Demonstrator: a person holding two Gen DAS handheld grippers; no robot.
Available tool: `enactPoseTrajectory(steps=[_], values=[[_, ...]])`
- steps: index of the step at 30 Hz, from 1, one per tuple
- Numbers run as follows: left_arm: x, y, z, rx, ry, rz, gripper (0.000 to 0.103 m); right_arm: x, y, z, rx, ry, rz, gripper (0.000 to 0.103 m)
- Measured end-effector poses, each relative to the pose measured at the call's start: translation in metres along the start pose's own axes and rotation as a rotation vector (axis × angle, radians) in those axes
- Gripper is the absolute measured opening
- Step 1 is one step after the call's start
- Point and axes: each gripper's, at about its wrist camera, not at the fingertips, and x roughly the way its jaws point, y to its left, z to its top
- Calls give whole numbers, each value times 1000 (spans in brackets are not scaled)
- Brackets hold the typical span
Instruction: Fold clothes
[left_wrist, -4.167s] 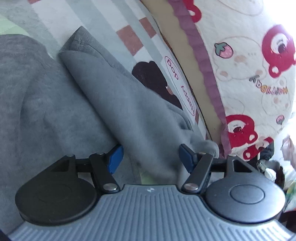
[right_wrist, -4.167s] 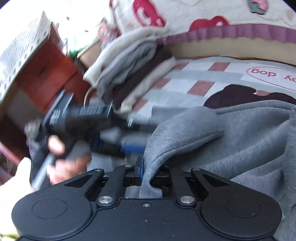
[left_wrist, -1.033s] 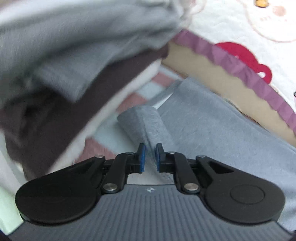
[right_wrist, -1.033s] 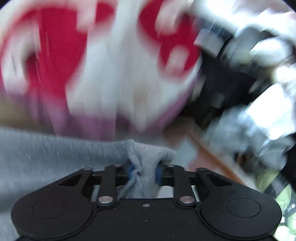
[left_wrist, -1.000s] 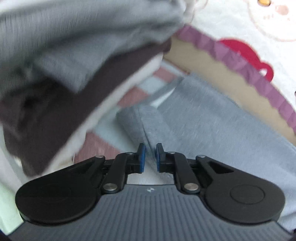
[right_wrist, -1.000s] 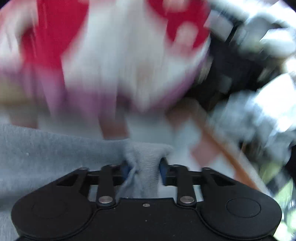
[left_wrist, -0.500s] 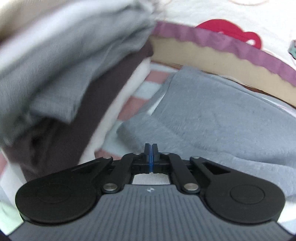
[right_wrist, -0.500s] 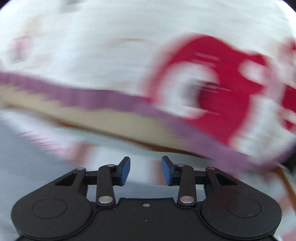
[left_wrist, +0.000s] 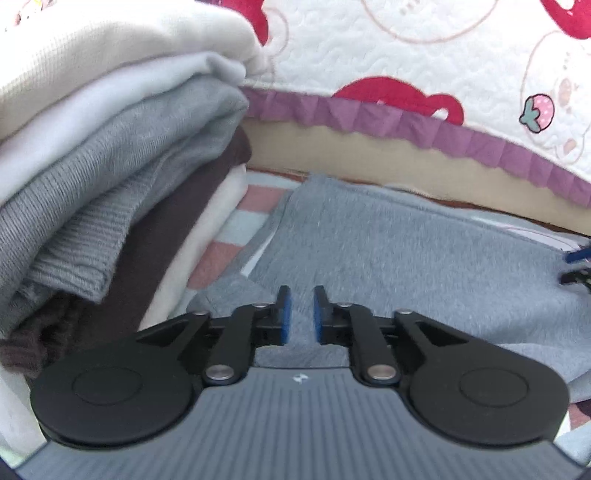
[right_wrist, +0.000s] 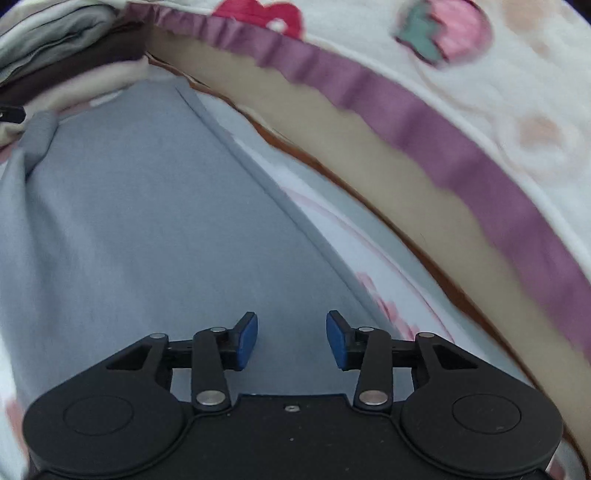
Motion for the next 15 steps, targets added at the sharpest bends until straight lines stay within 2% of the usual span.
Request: enactPoseTrajectory(steps=[2,5,7,10,15], values=[[0,1,1,4,-4,20,32,3,21,18,-48,-28,15,44],[0,6,3,-37,10,37,35,11,46,38,-149,-53,37,43],[5,8,5,-55,23,49,43,21,55,56,-172,-56,62,43],[13,12,4,-68,55,73,44,34,62,87,-177,-62,114,43],[27,19,-5,-104,135,88,44,36,90,142,-272,-68,242,39]])
